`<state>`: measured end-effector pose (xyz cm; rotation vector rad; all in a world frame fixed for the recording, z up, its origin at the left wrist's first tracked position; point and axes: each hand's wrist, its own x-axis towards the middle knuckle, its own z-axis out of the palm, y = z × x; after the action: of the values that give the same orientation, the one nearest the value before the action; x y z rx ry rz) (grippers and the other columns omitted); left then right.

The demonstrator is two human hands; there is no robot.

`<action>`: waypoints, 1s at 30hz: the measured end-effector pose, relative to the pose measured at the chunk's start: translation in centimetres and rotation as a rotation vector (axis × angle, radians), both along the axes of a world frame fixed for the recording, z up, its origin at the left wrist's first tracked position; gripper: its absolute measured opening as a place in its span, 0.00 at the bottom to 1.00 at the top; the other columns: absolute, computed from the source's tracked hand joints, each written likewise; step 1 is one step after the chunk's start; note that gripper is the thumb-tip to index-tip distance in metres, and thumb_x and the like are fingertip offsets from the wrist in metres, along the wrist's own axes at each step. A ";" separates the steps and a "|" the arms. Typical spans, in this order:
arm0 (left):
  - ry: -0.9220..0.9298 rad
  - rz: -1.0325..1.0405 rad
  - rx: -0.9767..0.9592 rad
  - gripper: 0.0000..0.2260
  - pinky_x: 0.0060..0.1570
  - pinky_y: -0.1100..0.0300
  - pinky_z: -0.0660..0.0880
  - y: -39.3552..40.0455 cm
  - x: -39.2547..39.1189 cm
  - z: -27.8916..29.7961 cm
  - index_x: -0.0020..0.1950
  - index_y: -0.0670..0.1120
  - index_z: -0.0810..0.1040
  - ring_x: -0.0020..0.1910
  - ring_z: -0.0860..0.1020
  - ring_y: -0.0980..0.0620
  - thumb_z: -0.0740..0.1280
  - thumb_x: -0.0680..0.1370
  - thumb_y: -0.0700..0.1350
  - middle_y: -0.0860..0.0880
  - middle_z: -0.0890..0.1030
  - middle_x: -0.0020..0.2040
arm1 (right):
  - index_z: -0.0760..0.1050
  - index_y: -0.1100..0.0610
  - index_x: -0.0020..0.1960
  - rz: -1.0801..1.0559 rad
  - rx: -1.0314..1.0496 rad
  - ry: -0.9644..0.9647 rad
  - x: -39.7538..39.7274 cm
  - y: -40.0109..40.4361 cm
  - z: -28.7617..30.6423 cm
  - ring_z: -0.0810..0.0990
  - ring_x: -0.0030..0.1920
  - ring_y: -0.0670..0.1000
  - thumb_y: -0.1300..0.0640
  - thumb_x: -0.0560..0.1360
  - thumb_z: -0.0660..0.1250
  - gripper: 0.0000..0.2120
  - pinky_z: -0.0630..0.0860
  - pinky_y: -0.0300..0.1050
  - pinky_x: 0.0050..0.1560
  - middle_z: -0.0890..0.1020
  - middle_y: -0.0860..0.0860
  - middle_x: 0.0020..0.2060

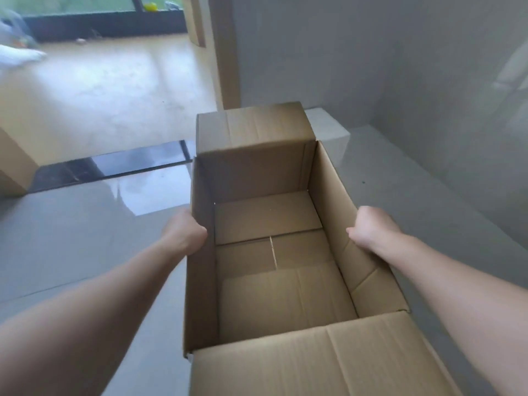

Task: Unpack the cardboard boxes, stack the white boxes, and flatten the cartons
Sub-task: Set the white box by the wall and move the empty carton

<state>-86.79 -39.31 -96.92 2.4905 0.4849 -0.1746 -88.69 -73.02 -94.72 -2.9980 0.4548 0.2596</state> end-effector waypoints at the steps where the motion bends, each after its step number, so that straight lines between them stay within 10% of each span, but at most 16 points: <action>1: -0.018 0.024 0.014 0.10 0.46 0.51 0.79 2.2 0.0 0.7 0.49 0.41 0.74 0.45 0.78 0.41 0.61 0.69 0.35 0.43 0.78 0.43 | 0.72 0.60 0.42 0.032 0.016 -0.010 0.5 1.8 0.7 0.79 0.51 0.61 0.55 0.75 0.67 0.09 0.69 0.42 0.41 0.81 0.60 0.48; 10: -0.082 0.318 0.130 0.08 0.38 0.58 0.72 24.2 -7.3 6.5 0.50 0.42 0.79 0.42 0.78 0.44 0.68 0.72 0.35 0.42 0.81 0.44 | 0.66 0.58 0.29 0.410 0.230 -0.013 0.0 24.1 2.0 0.71 0.34 0.57 0.62 0.70 0.65 0.13 0.66 0.38 0.34 0.69 0.52 0.26; 30: 0.084 0.779 0.384 0.11 0.50 0.55 0.72 45.7 -23.7 -1.0 0.54 0.46 0.81 0.53 0.79 0.40 0.70 0.72 0.38 0.41 0.82 0.51 | 0.67 0.54 0.37 0.875 0.168 0.289 -11.3 48.8 -4.7 0.76 0.42 0.56 0.59 0.67 0.58 0.02 0.68 0.42 0.40 0.79 0.52 0.42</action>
<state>-110.52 6.43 -97.93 2.4434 1.5934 0.1394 -100.01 -24.22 -99.43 -2.7889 -0.8497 0.7412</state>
